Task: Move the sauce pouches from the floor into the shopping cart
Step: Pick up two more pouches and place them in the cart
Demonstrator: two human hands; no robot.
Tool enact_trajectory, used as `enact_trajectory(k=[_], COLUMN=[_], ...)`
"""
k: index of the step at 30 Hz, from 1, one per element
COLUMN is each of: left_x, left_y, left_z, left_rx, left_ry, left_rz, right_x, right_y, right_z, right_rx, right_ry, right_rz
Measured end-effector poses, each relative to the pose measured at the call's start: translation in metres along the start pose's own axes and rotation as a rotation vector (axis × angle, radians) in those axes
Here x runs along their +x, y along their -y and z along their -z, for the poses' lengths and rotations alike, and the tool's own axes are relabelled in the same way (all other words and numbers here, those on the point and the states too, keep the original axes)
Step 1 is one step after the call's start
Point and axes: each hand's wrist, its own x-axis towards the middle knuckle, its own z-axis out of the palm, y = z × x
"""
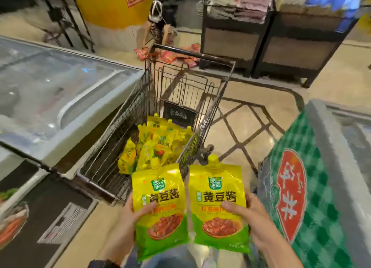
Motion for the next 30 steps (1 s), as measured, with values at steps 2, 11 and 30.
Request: enact_trajectory(k=[2, 11, 30], left_x=[0.017, 0.127, 0.290], left_y=[-0.002, -0.037, 0.044], left_z=[0.009, 0.060, 0.108], left_rx=[-0.071, -0.175, 0.213], left_ry=[-0.149, -0.738, -0.995], left_rz=[-0.049, -0.254, 0.097], right_x=[0.043, 0.232, 0.506], right_y=[0.025, 0.088, -0.036], right_z=[-0.012, -0.104, -0.216], right_rx=[-0.082, -0.290, -0.866], right_ry=[0.098, 0.250, 0.039], right_rz=[0.023, 0.029, -0.130])
